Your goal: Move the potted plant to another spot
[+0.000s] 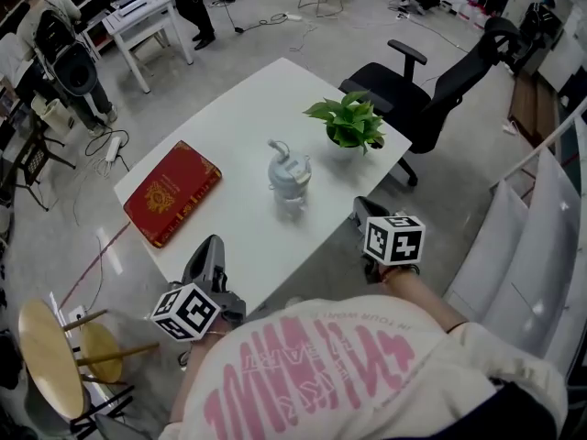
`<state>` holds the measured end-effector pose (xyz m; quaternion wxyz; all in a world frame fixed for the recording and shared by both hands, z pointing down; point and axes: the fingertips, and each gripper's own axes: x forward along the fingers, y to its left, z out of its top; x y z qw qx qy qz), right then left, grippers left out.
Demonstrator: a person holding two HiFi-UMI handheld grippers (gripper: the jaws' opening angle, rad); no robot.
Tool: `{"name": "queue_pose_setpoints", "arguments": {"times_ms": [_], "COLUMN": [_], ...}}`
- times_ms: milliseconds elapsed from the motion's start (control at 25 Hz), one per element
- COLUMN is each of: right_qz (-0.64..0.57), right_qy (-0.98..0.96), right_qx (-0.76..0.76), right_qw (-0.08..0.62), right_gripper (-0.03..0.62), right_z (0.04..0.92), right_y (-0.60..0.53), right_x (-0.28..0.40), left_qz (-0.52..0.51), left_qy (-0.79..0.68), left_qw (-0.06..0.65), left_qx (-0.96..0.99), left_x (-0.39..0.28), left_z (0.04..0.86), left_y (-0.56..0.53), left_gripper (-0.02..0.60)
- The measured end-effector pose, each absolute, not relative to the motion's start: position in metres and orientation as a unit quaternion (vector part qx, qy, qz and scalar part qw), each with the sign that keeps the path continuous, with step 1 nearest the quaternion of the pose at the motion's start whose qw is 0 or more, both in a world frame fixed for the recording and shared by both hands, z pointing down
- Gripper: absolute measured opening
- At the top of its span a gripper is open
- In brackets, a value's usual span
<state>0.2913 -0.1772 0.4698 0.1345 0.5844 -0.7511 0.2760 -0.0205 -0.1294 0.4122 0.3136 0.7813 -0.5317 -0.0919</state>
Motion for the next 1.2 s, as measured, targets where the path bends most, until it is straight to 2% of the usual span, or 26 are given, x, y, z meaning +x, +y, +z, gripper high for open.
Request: {"name": "queue_pose_setpoints", "arguments": {"times_ms": [320,1200], "right_qz": [0.213,0.212], "right_qy": [-0.792,-0.789], "right_qx": [0.564,0.564], "right_qw": [0.093,0.118], "right_gripper": [0.006,0.006], "right_z": [0.416,0.432], "right_y": [-0.152,-0.093], "right_x": [0.297,0.31], "left_qz": [-0.084,-0.086], "left_qy": [-0.529,-0.542], "left_qw": [0.31,0.317], "left_qx": [0.786,0.773], "left_x": [0.015,0.019], "left_z": [0.409,0.423], "left_y": [-0.105,-0.023], "left_gripper": [0.003,0.003]}}
